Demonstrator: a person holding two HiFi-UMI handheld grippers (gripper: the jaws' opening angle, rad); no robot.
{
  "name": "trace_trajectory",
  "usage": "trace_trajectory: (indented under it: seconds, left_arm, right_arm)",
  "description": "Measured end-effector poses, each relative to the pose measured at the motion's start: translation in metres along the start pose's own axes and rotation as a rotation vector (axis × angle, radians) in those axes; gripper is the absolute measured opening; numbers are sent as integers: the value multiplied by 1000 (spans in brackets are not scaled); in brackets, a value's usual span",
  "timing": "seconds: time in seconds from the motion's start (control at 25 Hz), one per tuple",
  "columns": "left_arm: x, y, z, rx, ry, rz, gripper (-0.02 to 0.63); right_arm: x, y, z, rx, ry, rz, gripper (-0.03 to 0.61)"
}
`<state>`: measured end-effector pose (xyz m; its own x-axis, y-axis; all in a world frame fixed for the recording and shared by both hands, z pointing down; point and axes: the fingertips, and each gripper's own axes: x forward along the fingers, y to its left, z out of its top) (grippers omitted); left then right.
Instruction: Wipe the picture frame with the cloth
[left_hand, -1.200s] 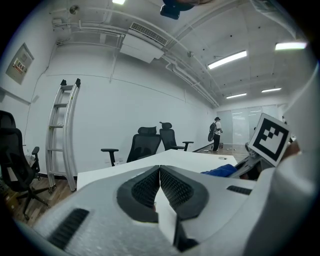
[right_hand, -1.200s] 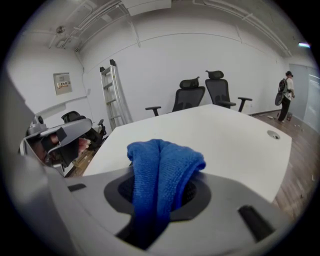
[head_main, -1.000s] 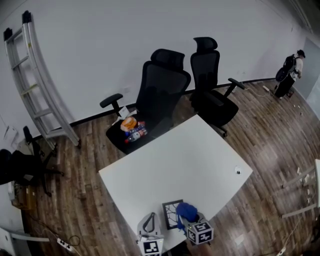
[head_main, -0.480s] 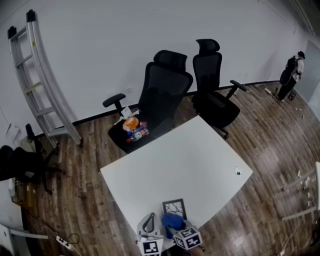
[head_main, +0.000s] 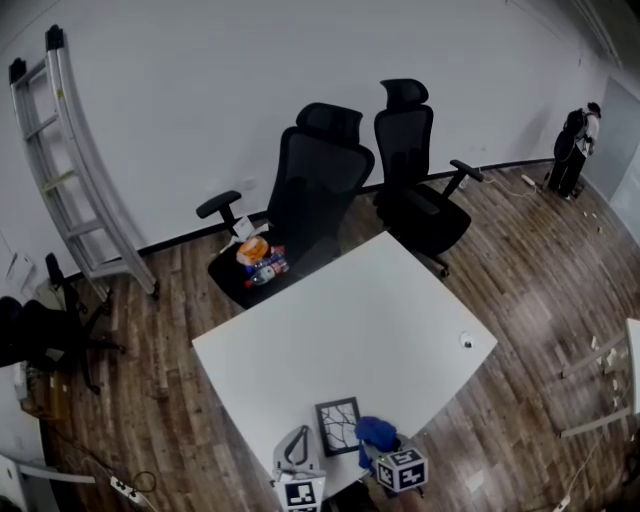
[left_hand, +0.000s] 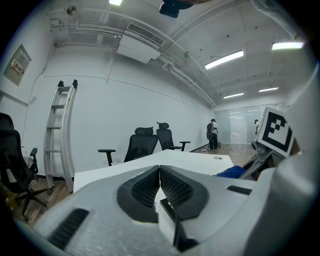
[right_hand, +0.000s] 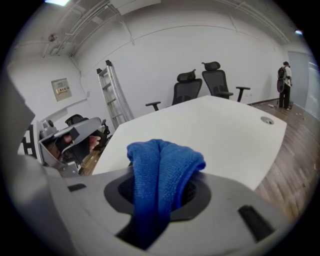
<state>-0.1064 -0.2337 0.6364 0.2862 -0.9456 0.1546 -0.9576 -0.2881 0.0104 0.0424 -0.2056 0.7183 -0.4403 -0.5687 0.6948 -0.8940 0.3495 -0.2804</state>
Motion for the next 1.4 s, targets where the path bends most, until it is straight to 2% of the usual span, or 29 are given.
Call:
trace_trajectory:
  seconds: [0.12,0.24,0.36,0.44,0.76,1.4]
  left_arm:
    - [1,-5,-1,-1,-3,-6,3]
    - [0,-6,1,-17,-5,-1,3]
    - [0,-8,4,-6,-8,0,3]
    - [-2,-10,7,3,-13,-3,3]
    - [-5,-18,15,3,-31,-5,3]
    - [-8,-24,19,-6,-33,-5,3]
  right_arm:
    - [-6,-12,-2,24,-8,-18,129]
    - [-13,-2,15,40,-101,29,129]
    - [-21,14,36,-3,-210,66,129]
    - [-24,21,42,-54,-239,72,129]
    - [-30,35,50,-118,-253,90,127]
    - [-36,36,54,-118,-268,98,127]
